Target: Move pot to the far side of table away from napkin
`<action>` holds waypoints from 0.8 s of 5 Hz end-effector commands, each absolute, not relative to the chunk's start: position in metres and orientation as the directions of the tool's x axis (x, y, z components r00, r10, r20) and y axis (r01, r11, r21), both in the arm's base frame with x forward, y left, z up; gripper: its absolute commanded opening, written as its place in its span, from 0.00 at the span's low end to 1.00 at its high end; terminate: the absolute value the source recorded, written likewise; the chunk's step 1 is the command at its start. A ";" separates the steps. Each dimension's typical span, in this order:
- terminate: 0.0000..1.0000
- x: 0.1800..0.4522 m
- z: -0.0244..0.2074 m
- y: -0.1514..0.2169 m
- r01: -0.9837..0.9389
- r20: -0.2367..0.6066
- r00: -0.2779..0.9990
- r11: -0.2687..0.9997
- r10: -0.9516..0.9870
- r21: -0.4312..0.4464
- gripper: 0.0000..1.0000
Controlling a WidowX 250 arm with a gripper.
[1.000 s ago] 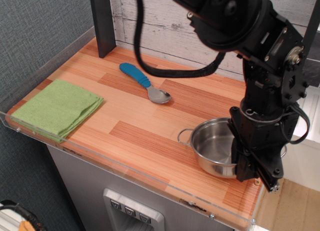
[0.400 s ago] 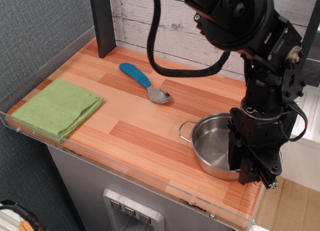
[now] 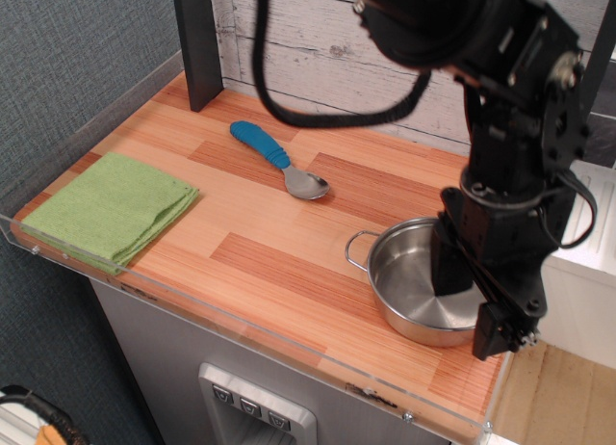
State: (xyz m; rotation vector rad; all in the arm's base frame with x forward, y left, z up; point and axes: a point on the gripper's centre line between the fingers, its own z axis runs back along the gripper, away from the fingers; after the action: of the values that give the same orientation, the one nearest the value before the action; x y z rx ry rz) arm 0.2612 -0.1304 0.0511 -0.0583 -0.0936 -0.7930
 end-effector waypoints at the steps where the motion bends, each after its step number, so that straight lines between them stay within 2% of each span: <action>1: 0.00 0.251 0.102 -0.104 0.623 0.145 0.770 0.782 -0.621 0.039 1.00; 2: 0.00 0.247 0.117 -0.082 0.513 0.210 0.837 0.858 -0.506 0.022 1.00; 4: 0.00 0.231 0.120 -0.029 0.363 0.214 0.910 0.932 -0.355 0.005 1.00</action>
State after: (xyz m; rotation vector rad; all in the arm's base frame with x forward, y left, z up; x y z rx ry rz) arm 0.2437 -0.0273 0.1081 -0.0431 -0.1779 -0.3576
